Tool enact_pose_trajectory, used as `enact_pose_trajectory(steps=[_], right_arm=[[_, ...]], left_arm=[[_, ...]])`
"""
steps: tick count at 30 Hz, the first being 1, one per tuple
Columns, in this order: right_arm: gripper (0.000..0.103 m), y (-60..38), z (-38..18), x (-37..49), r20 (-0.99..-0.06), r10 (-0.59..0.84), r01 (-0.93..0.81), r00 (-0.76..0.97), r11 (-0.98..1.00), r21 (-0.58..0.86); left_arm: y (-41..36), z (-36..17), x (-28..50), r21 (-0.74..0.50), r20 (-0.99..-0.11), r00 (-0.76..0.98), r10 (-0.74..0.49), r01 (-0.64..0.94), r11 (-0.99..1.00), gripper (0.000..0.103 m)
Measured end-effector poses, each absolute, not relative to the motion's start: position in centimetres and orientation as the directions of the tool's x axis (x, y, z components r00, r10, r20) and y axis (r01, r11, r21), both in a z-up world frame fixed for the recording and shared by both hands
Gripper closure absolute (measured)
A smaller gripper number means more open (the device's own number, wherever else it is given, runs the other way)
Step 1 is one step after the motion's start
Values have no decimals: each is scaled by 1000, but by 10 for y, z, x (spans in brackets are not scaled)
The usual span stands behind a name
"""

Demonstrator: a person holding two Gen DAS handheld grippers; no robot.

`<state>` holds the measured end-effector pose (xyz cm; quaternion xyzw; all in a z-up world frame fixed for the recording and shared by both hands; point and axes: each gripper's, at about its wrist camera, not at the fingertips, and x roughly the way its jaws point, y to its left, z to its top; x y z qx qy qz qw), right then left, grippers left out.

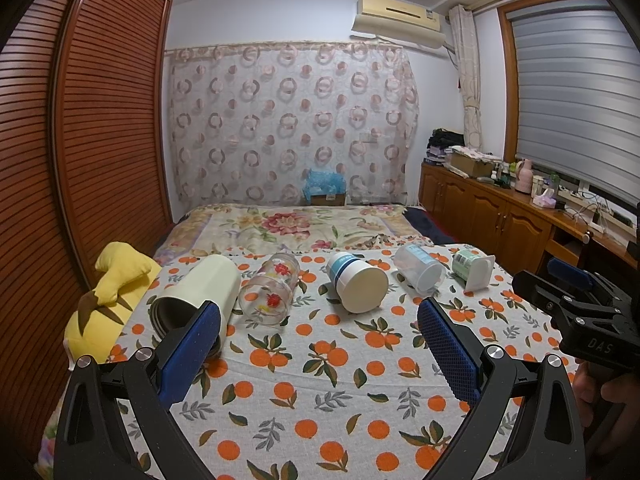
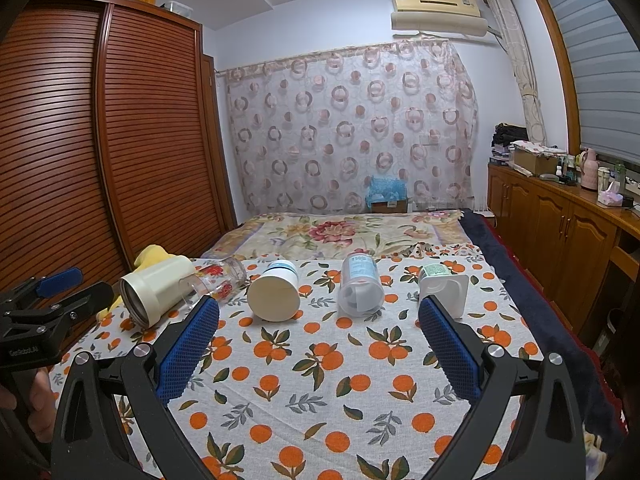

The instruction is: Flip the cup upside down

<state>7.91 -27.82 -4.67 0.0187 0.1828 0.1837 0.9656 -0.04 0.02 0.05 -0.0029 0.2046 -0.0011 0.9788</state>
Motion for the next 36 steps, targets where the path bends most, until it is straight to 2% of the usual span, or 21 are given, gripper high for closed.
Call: enact_pose_trajectory(steps=[36], right_arm=[[2,-274,-43,77,-343,361,-346,867,932,105]], left_arm=[[1,1,-1,-7,-397,918,-4,1,1000,8]])
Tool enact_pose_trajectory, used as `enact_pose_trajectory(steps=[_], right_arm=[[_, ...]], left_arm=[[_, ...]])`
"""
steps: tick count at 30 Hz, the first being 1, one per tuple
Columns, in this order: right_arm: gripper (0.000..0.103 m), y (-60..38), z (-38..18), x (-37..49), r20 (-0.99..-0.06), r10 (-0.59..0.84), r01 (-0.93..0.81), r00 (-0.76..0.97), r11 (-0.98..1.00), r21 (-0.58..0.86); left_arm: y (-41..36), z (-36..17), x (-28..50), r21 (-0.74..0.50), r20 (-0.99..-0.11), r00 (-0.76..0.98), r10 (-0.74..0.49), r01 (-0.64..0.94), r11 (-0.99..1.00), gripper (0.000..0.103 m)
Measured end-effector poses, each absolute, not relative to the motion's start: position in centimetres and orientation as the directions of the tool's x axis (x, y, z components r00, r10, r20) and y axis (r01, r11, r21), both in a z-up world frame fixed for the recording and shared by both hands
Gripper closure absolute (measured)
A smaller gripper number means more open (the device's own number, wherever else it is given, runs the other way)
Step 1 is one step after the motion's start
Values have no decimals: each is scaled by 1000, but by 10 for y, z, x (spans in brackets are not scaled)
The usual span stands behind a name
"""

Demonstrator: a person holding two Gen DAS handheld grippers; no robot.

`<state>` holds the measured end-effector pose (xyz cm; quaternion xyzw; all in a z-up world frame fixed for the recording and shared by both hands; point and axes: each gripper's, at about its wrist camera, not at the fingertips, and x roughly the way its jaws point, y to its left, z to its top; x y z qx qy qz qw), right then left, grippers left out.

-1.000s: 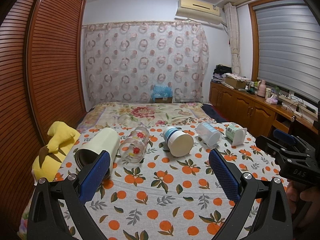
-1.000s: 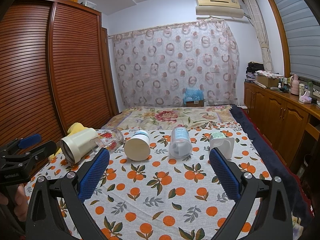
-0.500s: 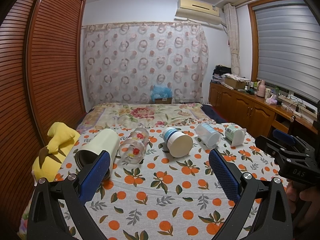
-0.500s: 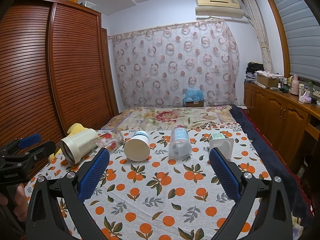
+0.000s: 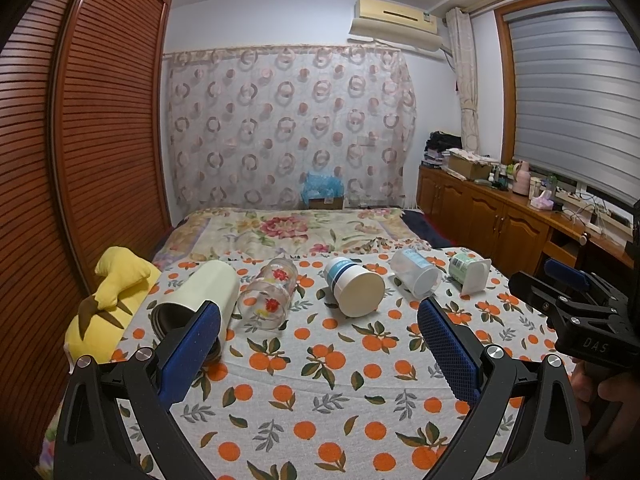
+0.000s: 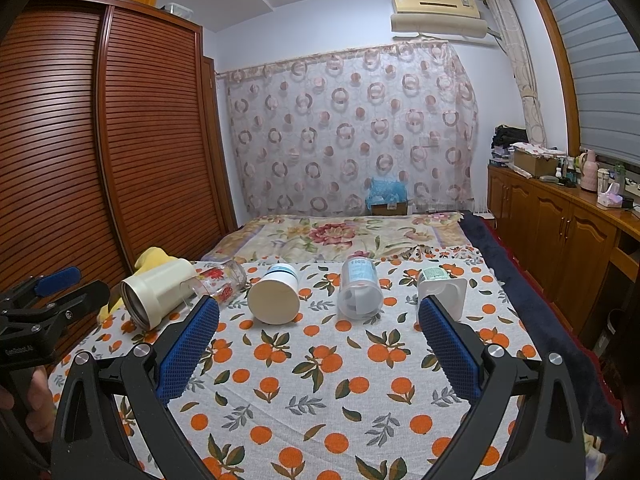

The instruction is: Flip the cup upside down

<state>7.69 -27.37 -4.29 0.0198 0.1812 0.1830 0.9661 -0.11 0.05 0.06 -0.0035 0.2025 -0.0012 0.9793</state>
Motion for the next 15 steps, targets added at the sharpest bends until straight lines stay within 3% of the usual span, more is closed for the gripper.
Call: enact_pose_trajectory(steps=[15], right_arm=[[2,-276,-41,78,-345,359,-345,867,933,106]], left_arm=[[-10,6,-1,-8,-400,917,-4,0,1000,8]])
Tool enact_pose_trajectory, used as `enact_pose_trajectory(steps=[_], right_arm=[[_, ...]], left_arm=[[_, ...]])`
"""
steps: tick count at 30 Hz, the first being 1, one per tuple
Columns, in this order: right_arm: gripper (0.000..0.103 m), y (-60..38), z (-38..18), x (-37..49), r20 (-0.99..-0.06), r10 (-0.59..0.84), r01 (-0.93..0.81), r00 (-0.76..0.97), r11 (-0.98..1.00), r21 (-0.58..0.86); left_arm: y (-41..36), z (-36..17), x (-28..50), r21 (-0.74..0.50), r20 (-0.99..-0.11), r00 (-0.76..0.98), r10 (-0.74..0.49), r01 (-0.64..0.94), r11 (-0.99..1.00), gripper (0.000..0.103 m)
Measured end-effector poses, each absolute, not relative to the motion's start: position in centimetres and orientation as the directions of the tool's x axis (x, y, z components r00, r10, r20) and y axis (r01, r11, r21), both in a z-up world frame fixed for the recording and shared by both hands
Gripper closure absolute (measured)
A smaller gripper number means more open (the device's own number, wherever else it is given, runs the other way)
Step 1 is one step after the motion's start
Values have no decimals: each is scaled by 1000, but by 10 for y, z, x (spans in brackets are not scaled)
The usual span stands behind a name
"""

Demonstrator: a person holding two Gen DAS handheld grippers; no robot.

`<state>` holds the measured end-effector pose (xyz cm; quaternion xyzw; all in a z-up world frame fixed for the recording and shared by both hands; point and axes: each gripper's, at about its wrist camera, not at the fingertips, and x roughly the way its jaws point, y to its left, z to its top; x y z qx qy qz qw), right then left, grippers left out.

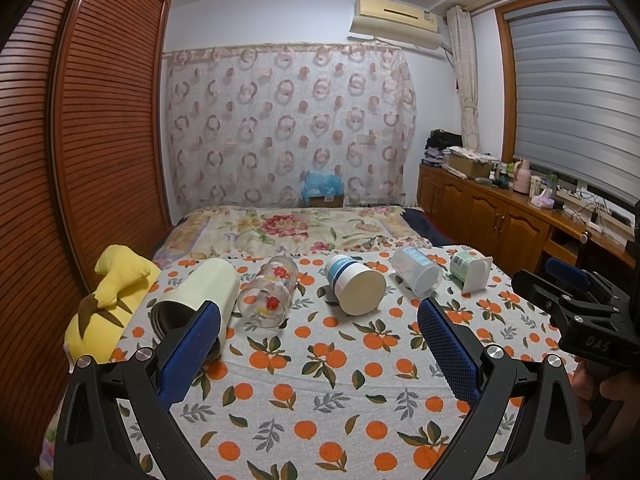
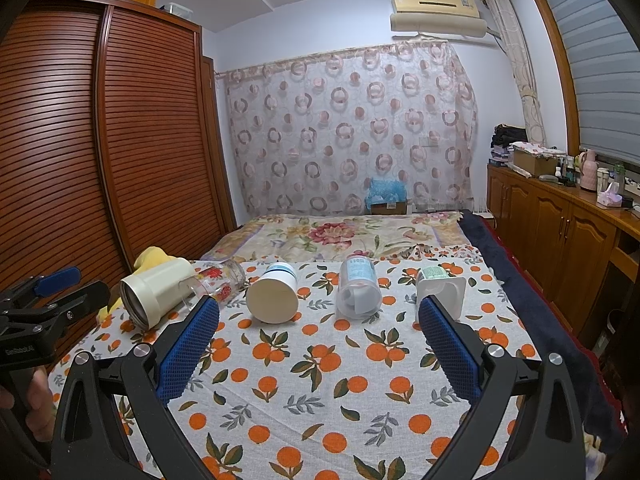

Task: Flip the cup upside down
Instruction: 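Move the right gripper to the pale green cup and close on it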

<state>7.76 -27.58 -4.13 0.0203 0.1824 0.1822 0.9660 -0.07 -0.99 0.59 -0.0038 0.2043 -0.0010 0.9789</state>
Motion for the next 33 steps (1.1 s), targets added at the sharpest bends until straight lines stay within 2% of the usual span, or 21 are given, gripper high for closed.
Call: enact_pose_trajectory(steps=[6,11,24,33], right_arm=[[2,-287,-41,89,-362,351,-341,863,935,94],[6,-298,-46,121,-403,320,-328,857,943,52],[22,-342,-43,234,-552,225,-255,803,967,24],[29,-330,-75,326,-768,206,-277,606,960,40]], left_arm=[[-27,11,6,8,-435,900,-10,15,1000,8],[-19,-5,34,36,-473,881,-24,46,998,8],[-37,-33,99,37,-571,809,-138,193,980,8],[-46,-42,135,-17,-647,728,-228,284,959,8]])
